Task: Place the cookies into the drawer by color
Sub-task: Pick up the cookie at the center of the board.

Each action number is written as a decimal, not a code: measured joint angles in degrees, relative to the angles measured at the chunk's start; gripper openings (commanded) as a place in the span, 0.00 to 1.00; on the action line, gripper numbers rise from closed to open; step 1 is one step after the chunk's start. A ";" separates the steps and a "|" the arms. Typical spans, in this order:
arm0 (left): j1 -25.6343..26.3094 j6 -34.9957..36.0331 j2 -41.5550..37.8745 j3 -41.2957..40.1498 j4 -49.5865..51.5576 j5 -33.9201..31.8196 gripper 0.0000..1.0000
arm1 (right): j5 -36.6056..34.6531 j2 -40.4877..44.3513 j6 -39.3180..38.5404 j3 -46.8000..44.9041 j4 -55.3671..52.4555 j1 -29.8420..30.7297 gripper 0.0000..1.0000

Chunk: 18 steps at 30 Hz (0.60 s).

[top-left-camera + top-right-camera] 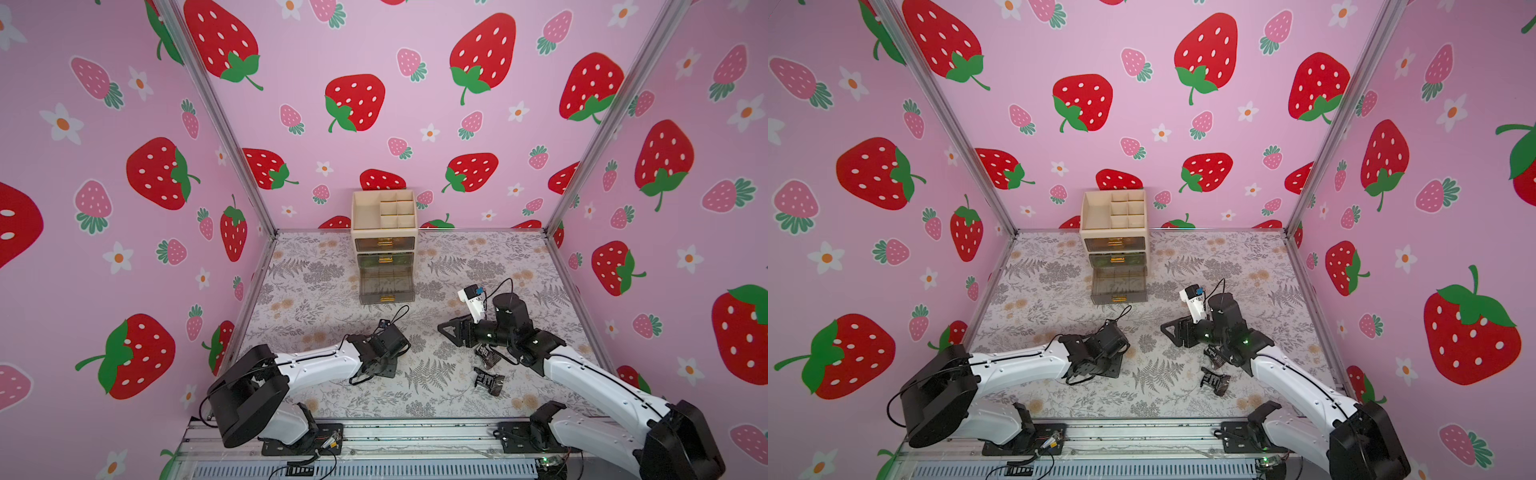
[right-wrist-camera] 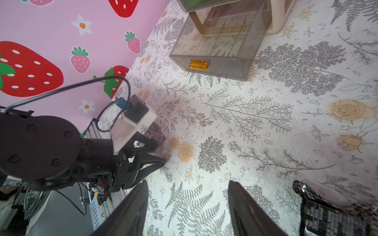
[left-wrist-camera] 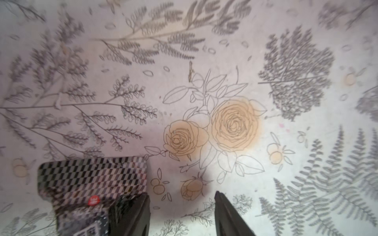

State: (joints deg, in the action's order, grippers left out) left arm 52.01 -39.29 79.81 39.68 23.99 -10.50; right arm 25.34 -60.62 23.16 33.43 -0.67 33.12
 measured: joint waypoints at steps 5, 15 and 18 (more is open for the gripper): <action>0.00 -2.29 -6.84 -0.46 3.15 -4.35 0.65 | -0.07 0.00 0.39 0.00 -0.02 0.22 0.71; -0.28 -4.74 -3.37 -2.62 9.18 -6.21 0.75 | -0.92 -3.06 3.98 0.02 -0.09 2.27 0.79; -0.28 -4.70 -0.72 -2.62 9.31 -6.62 0.71 | -1.03 -4.00 4.39 0.02 -0.22 3.13 0.78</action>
State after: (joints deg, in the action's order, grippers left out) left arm 51.72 -43.99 79.09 37.06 33.30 -17.12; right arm 24.32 -64.62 27.55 33.45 -0.89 36.25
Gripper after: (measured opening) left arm 0.738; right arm 0.790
